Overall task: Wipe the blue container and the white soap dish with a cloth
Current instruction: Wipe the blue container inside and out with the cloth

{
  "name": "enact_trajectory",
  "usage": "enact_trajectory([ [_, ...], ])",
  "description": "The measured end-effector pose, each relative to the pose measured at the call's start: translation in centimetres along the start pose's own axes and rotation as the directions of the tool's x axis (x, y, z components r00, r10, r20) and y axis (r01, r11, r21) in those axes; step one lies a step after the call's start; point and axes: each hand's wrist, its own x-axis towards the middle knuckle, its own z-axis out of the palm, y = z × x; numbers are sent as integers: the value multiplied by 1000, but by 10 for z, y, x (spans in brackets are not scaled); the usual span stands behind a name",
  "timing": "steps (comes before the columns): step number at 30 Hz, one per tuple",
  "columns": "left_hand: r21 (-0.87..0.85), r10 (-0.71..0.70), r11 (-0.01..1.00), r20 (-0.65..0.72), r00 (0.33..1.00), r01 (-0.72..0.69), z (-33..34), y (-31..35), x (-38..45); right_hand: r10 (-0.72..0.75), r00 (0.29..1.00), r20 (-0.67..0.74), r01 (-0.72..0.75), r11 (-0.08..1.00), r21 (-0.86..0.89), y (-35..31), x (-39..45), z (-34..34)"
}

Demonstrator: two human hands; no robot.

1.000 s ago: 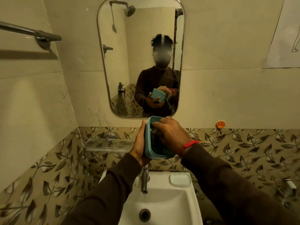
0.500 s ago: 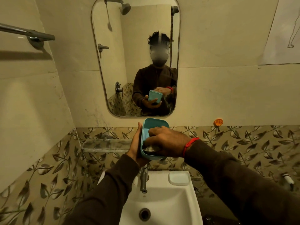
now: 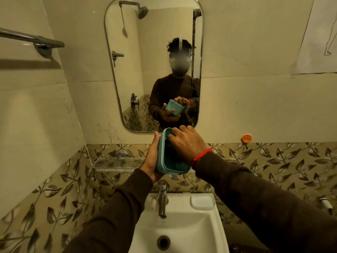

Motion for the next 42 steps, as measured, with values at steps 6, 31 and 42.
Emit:
enact_trajectory([
  [6,56,28,998,-11,1000,-27,-3,-2,-2,38,992,124,-18,987,-160,-15,4,-14],
  [31,-227,132,966,8,991,-127,-3,14,-3,-29,989,146,-73,758,649,-14,11,-26],
  [42,-250,118,963,38,992,-105,9,5,-17,-1,990,-138,30,979,202,-14,27,-21],
])
